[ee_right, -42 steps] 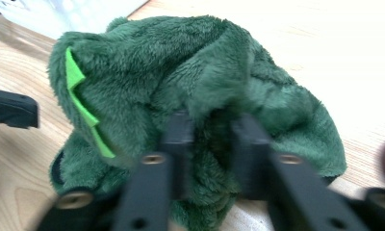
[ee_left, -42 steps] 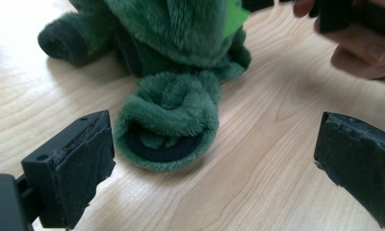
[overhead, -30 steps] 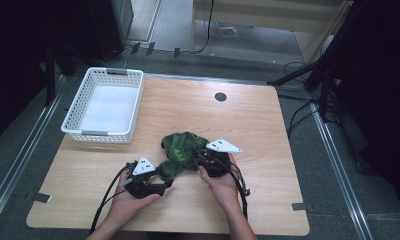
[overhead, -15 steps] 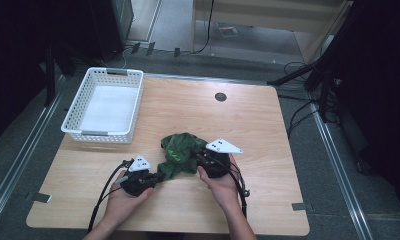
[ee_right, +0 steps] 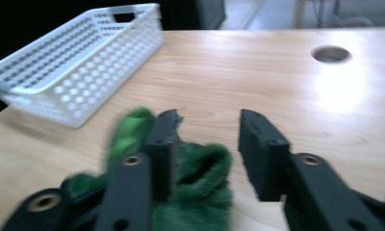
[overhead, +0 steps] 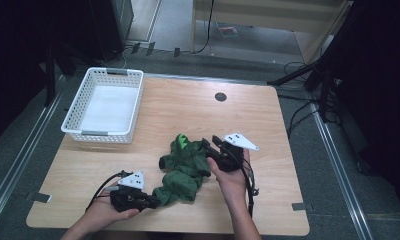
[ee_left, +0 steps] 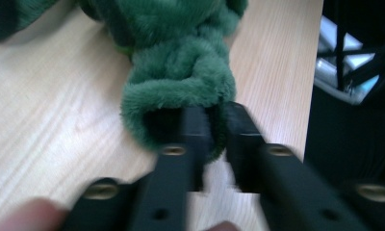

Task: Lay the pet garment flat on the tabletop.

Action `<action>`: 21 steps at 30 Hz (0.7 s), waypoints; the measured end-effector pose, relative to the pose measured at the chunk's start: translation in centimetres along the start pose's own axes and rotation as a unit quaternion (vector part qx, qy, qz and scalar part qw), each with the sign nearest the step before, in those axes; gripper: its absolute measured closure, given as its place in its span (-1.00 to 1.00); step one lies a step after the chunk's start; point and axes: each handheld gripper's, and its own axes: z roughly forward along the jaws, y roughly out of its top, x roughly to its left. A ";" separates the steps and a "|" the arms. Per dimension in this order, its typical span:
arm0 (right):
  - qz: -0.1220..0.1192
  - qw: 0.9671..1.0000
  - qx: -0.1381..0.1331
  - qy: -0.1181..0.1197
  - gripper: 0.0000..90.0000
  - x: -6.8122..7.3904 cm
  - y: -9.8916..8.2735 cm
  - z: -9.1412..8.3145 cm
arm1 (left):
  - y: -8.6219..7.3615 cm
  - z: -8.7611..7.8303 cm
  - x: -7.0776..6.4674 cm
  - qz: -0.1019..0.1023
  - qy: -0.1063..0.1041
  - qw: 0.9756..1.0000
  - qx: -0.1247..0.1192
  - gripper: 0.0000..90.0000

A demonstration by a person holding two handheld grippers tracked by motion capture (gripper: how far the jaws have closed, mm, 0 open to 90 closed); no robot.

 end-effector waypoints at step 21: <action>-0.019 0.988 0.151 0.000 0.66 -2.0 -3.8 3.4 | 6.0 4.5 6.5 -0.172 0.210 0.958 -0.095 0.65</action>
